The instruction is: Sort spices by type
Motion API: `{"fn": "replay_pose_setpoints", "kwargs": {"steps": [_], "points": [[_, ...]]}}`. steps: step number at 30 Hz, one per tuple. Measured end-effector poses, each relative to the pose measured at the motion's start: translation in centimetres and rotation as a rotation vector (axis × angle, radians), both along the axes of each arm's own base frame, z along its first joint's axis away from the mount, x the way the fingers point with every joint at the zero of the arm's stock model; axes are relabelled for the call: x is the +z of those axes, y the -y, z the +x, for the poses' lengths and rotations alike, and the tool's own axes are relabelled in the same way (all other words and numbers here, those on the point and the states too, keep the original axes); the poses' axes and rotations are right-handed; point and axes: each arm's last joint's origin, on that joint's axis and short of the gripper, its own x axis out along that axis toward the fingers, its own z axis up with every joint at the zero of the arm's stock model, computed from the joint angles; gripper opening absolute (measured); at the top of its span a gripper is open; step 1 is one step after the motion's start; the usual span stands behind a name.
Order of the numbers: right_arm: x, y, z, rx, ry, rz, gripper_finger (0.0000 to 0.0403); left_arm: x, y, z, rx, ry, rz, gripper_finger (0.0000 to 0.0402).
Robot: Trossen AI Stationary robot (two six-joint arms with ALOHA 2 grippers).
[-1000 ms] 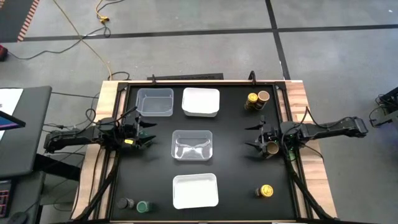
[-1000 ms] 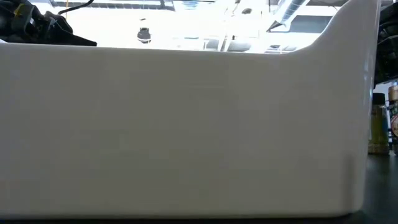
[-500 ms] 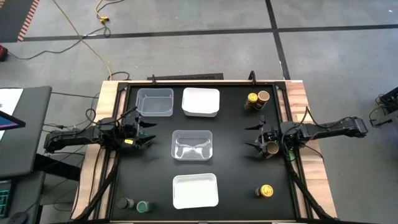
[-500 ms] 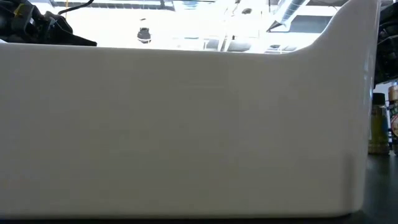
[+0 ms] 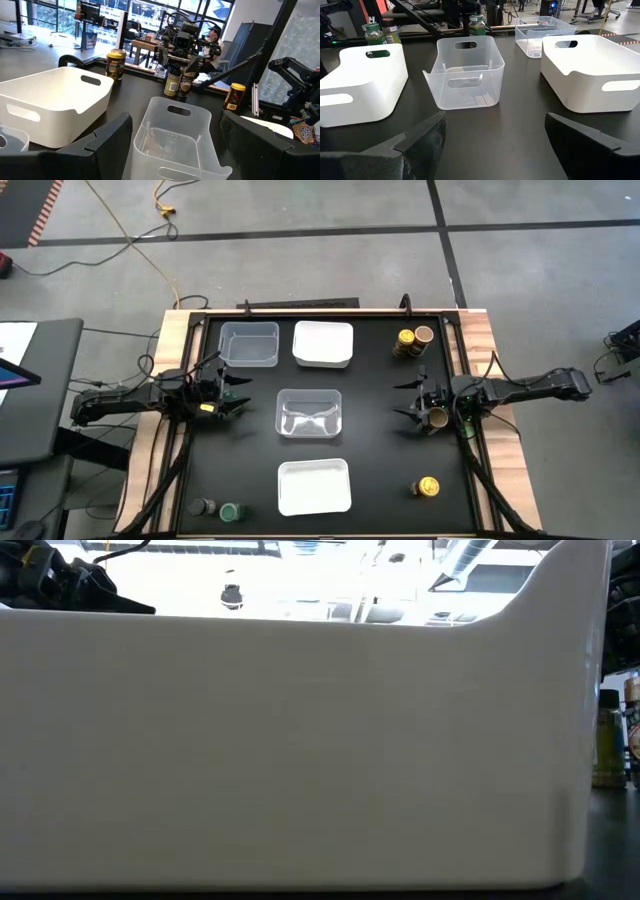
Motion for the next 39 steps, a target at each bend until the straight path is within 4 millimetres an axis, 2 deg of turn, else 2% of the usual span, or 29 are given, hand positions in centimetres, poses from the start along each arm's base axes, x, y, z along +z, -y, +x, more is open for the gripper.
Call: {"fn": "replay_pose_setpoints", "kwargs": {"steps": [12,15,17,19,22,29,32,39], "points": [[0.0,0.0,0.0,0.0,0.0,0.0,0.0364,0.1,0.0,0.0,0.009,0.015,0.003,0.0293],[0.0,0.0,0.0,0.0,0.0,0.0,0.0364,1.0,-0.1,-0.1,0.044,0.066,0.015,0.0293],[0.0,0.0,0.0,0.0,0.0,0.0,0.0364,1.4,-0.2,-0.3,0.085,0.025,0.031,0.0293],[0.0,0.0,0.0,0.0,0.0,0.0,0.0364,2.8,-0.3,-0.4,0.131,-0.023,0.095,0.0293],[0.0,0.0,0.0,0.0,0.0,0.0,0.0364,6.0,-0.6,-0.4,0.229,-0.059,0.177,0.0293],[0.0,0.0,0.0,0.0,0.001,0.0,0.0364,12.4,-1.2,2.4,0.345,-0.147,0.201,0.0293],[0.0,0.0,0.0,0.0,0.001,0.0,0.0364,13.9,-1.3,4.2,0.331,-0.27,0.227,0.0293],[0.0,0.0,0.0,0.0,0.001,0.001,0.0364,16.8,-1.6,7.2,0.331,-0.644,0.117,0.0293]]}}
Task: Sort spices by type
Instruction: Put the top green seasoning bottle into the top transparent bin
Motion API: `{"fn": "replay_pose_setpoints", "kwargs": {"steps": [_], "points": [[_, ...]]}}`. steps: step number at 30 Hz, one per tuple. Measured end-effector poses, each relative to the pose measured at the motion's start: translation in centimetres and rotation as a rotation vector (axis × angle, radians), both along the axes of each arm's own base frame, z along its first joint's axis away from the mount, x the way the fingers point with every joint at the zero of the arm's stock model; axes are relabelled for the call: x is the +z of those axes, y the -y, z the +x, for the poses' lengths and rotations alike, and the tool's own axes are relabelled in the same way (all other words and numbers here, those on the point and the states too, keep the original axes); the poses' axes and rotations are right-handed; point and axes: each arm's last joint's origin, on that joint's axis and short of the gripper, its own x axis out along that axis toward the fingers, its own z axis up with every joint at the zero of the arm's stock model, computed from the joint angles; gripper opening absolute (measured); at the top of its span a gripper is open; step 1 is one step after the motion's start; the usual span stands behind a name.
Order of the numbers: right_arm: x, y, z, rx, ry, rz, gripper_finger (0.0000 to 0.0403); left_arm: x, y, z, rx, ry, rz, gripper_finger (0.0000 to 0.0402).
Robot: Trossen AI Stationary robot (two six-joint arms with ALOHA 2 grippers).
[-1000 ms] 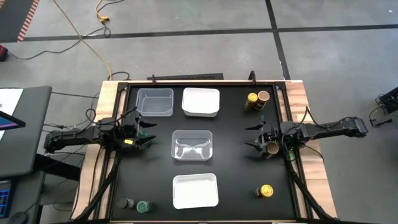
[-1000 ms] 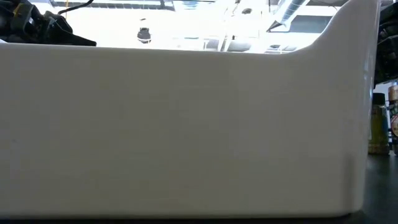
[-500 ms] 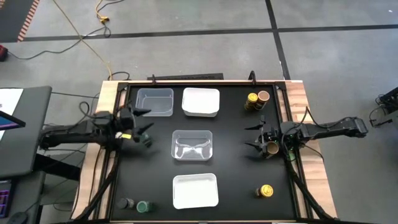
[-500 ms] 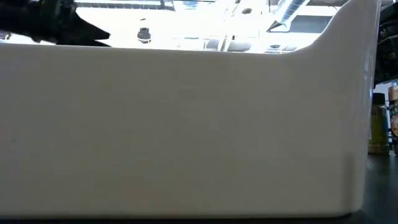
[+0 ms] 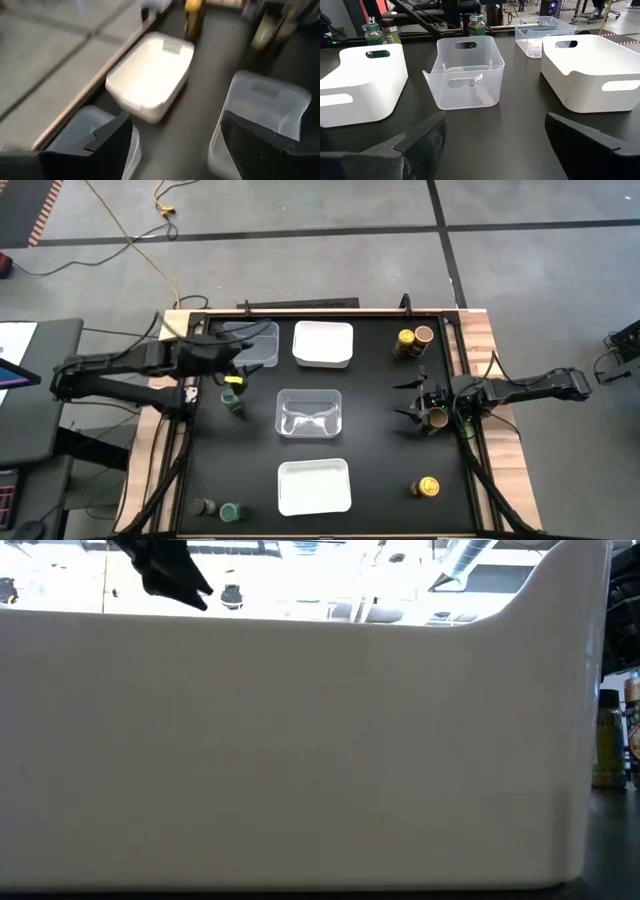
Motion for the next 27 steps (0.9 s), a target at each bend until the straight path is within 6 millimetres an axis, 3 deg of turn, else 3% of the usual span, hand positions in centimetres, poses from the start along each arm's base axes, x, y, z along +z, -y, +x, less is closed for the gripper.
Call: {"fn": "replay_pose_setpoints", "kwargs": {"steps": [6,11,19,27], "points": [[0.0,0.0,0.0,0.0,0.0,0.0,0.0364,0.3,-0.1,2.1,-0.001,-0.253,-0.082,0.0293],[0.0,0.0,0.0,0.0,0.0,0.0,0.0364,-2.1,0.2,2.6,0.026,-0.426,-0.221,0.0293],[0.0,0.0,0.0,0.0,0.0,0.0,0.0364,-6.1,0.8,0.6,0.066,-0.484,-0.337,0.0293],[0.0,0.0,0.0,0.0,0.0,0.0,0.0364,-8.6,1.0,-1.6,0.158,-0.484,-0.415,0.0293]]}}
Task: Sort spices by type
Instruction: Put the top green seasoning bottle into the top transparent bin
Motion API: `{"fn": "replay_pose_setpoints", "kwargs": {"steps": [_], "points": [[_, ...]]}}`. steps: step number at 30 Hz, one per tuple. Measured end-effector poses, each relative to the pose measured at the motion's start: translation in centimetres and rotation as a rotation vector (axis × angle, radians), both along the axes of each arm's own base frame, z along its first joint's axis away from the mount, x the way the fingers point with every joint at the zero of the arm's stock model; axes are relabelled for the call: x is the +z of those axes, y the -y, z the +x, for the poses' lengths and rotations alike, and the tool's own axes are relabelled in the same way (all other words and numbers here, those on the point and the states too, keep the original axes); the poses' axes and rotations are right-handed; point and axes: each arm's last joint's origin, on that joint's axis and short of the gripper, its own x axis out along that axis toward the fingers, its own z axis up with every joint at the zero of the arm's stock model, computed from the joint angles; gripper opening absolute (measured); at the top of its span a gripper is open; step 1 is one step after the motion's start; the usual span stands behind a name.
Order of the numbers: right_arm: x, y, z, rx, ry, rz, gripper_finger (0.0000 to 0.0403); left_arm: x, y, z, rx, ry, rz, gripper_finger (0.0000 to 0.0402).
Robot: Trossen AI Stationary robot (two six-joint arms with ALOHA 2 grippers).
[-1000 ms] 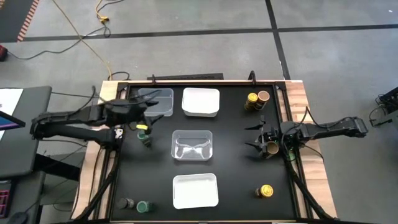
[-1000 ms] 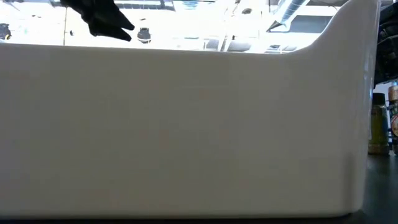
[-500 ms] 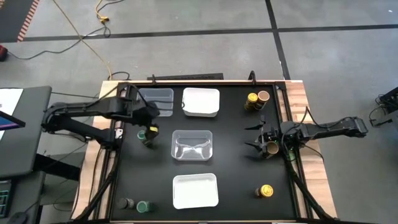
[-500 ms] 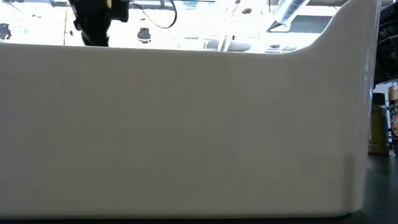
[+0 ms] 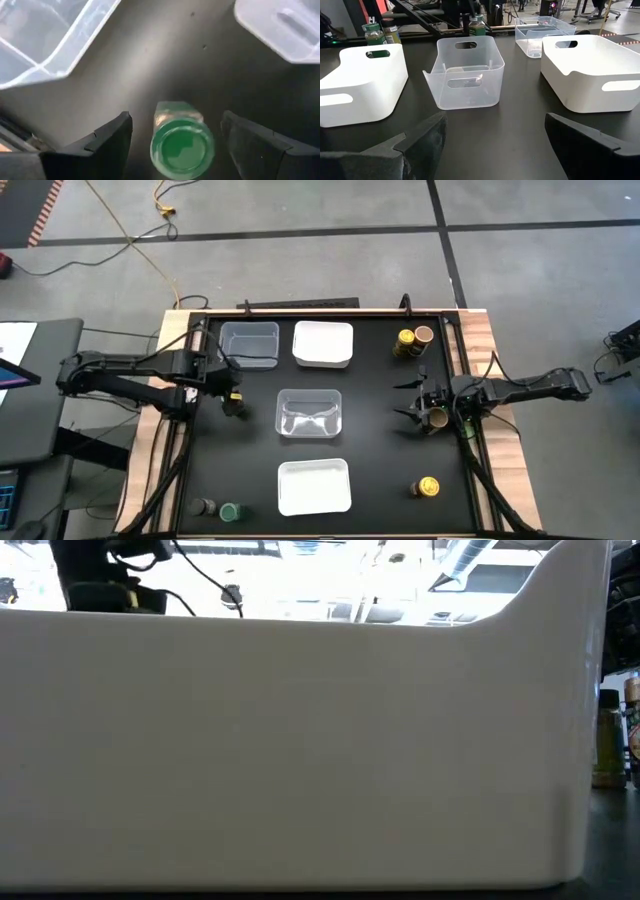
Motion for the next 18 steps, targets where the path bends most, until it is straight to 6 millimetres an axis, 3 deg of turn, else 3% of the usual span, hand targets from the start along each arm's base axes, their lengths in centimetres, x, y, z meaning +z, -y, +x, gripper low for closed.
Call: {"fn": "replay_pose_setpoints", "kwargs": {"steps": [18], "points": [[0.0,0.0,0.0,0.0,0.0,0.0,0.0364,-3.2,0.3,-0.9,-0.082,-0.116,-0.07,0.0293]]}}
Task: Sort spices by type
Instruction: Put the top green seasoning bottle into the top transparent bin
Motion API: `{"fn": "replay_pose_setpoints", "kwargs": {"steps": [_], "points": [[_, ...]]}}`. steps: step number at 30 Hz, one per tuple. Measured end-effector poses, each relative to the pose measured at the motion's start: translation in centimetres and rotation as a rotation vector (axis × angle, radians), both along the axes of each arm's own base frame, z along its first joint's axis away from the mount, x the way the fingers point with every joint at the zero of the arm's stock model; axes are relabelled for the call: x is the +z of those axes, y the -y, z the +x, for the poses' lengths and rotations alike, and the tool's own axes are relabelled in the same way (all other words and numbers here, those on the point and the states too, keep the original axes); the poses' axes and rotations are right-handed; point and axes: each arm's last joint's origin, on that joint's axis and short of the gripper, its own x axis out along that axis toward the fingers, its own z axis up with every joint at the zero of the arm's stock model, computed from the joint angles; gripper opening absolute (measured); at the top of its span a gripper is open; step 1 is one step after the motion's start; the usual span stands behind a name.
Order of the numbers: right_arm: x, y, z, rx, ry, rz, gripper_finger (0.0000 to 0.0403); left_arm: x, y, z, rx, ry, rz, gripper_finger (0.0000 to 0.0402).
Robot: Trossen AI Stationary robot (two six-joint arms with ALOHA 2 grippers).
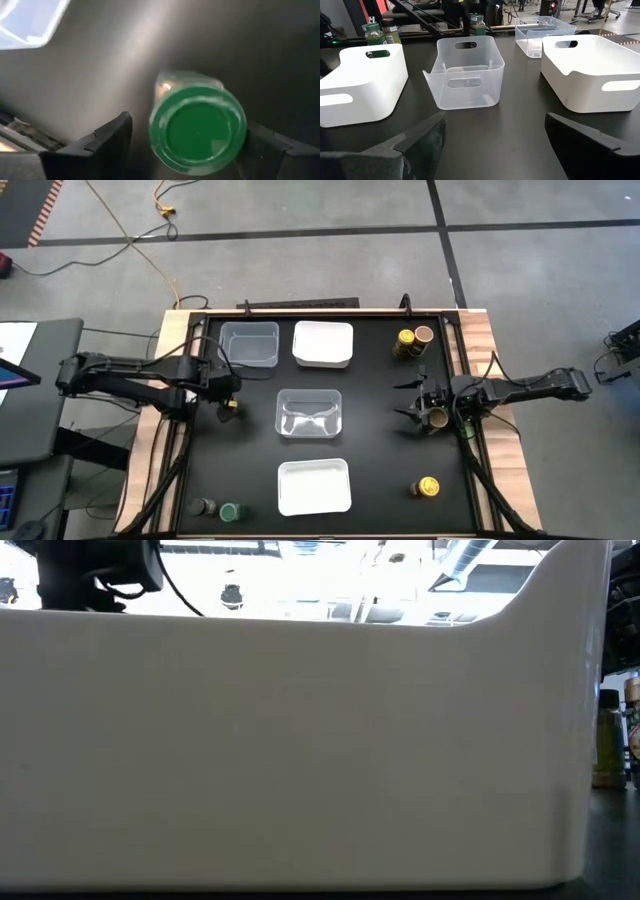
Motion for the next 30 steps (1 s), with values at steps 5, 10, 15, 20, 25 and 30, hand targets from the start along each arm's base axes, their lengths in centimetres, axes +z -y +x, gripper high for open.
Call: {"fn": "replay_pose_setpoints", "kwargs": {"steps": [5,10,15,20,25,30], "points": [[0.0,0.0,0.0,0.0,0.0,0.0,0.0364,-0.8,0.1,-0.1,-0.066,-0.012,-0.003,0.0293],[0.0,0.0,0.0,0.0,0.0,0.0,0.0364,-0.7,0.0,0.4,-0.076,0.041,0.005,0.0293],[0.0,0.0,0.0,0.0,0.0,0.0,0.0364,-0.9,0.0,0.5,-0.062,0.026,-0.002,0.0293],[0.0,0.0,0.0,0.0,0.0,0.0,0.0364,-1.5,0.0,1.0,-0.067,-0.019,-0.024,0.0292],[0.0,0.0,0.0,0.0,0.0,0.0,0.0364,-2.4,0.0,1.7,-0.068,-0.081,-0.033,0.027],[0.0,0.0,0.0,0.0,0.0,0.0,0.0364,-2.9,0.0,2.2,-0.048,-0.091,-0.038,0.0219]]}}
